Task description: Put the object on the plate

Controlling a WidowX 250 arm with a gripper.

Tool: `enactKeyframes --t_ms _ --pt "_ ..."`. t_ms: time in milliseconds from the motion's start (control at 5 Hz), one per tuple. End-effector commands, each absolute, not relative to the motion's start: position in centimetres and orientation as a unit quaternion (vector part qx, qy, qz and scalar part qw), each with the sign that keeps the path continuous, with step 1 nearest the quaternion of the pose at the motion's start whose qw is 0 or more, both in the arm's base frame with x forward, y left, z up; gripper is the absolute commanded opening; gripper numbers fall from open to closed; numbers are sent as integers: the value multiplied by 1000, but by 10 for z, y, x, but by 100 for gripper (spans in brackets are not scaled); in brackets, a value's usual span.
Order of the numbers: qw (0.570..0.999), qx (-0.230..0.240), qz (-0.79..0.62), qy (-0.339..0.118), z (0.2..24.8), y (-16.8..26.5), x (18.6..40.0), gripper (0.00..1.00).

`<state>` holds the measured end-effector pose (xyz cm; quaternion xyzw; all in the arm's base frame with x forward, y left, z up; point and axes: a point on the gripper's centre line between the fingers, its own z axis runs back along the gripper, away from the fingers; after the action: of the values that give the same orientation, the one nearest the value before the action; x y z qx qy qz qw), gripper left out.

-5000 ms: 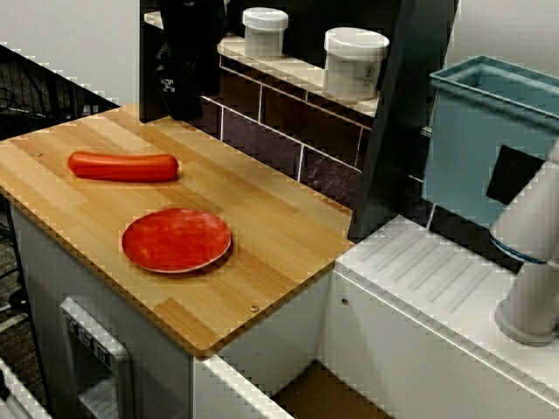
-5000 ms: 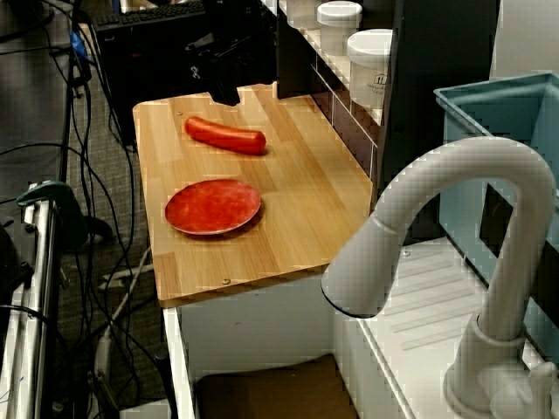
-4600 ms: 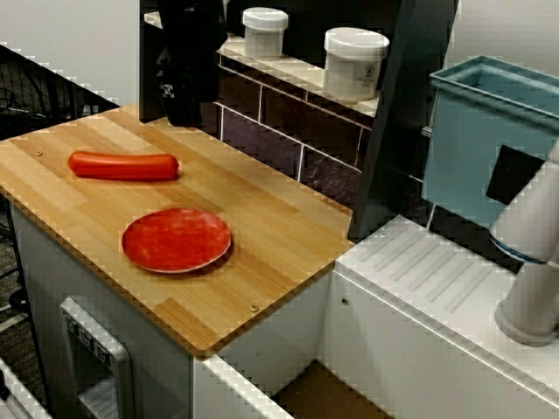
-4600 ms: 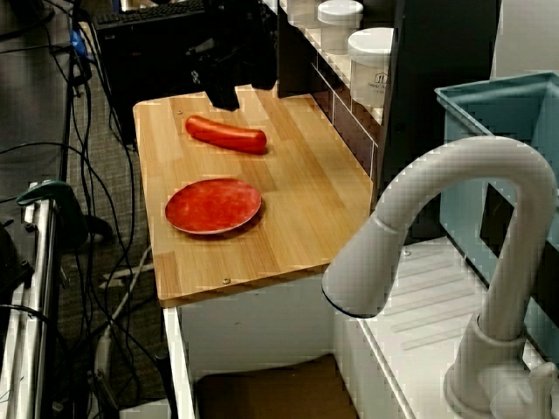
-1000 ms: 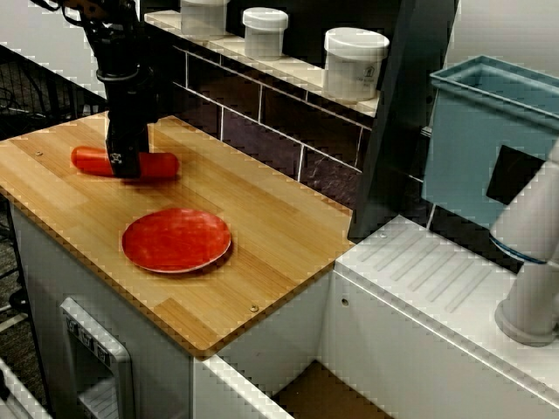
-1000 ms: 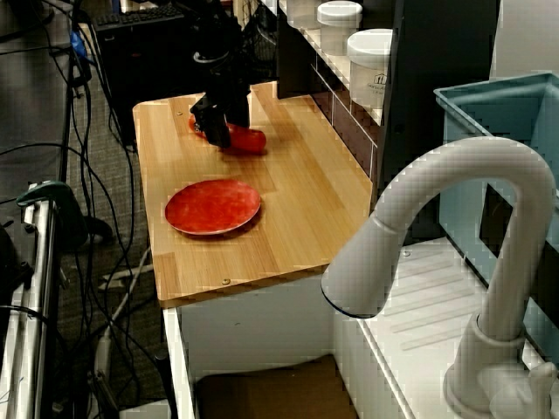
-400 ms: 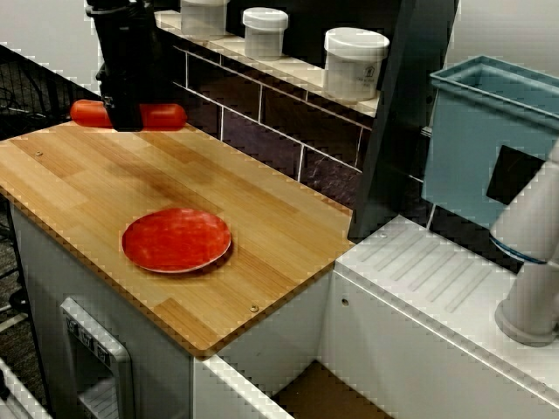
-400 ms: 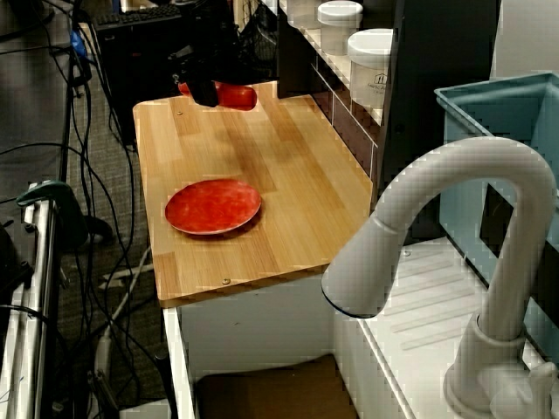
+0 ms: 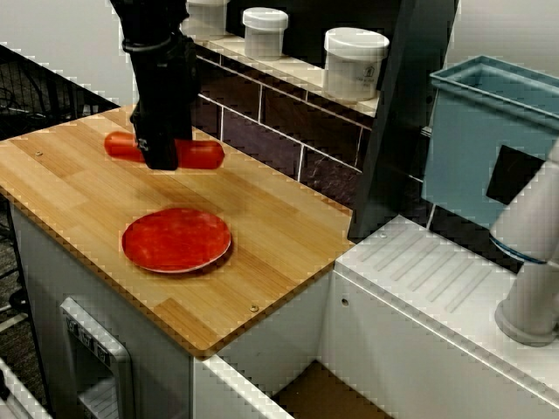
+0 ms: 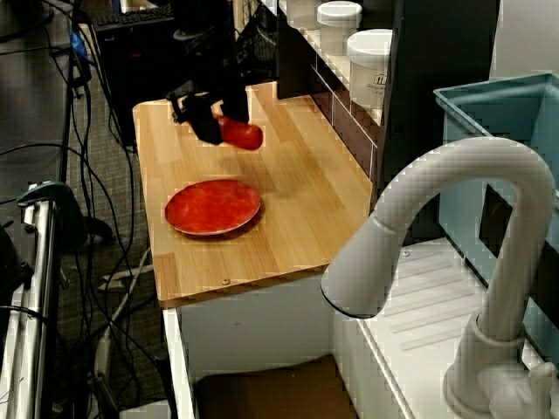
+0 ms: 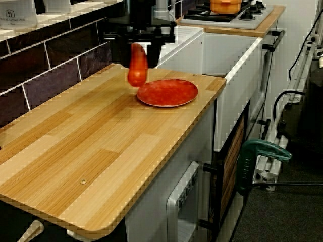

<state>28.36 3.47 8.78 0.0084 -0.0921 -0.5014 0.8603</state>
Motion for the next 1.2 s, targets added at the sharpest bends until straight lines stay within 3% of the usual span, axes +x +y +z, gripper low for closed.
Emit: enactKeyframes --t_ms 0,400,600,800,1000 --pt "848 39 -519 -101 85 7 275 0" --pt "841 57 -532 -81 61 4 256 0" --pt "847 63 -522 -81 58 4 253 54" --pt "849 62 -519 -78 55 5 255 100" --pt "851 57 -516 -76 58 6 257 100"
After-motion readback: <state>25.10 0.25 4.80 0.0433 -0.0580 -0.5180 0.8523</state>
